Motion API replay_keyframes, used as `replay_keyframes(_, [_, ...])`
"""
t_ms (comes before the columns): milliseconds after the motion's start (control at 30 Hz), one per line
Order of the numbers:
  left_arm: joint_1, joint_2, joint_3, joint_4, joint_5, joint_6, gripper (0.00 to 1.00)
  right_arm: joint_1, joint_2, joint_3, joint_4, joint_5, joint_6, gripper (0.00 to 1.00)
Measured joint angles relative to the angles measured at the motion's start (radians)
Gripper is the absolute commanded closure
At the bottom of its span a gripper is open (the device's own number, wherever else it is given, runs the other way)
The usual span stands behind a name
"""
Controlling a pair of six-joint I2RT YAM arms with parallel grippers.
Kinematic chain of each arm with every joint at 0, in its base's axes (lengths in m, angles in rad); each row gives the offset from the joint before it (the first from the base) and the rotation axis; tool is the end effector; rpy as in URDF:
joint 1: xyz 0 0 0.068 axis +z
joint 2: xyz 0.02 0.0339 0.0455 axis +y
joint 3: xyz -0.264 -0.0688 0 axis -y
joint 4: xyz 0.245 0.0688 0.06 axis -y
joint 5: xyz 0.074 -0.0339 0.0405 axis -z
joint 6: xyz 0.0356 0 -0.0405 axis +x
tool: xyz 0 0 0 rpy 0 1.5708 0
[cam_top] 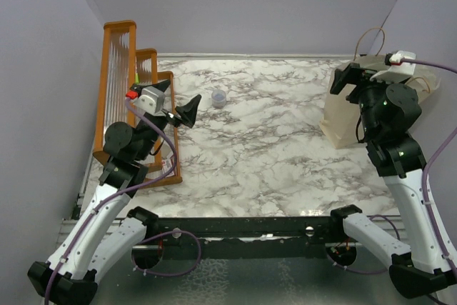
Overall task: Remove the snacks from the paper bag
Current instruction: Move the paper bag to the center of the board.
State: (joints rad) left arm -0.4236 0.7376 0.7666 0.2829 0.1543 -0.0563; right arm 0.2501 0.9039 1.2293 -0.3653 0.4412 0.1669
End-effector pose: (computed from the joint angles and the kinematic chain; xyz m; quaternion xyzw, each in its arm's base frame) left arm 0.1543 -0.0756 0.3916 0.1684 0.5657 -0.2356 0.7721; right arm 0.1741 0.0288 0.4519 0.1222 0.7093 -0.0144 0.6941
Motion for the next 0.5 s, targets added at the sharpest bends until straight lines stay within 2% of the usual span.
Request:
replay_keyframes(167, [-0.017, 0.016, 0.000, 0.011, 0.064, -0.005, 0.02, -0.010, 0.090, 0.068, -0.002, 0.230, -0.013, 0.01])
replay_keyframes(500, [-0.068, 0.004, 0.002, 0.031, 0.096, -0.022, 0.02, -0.170, 0.249, 0.193, -0.041, 0.465, 0.020, 0.01])
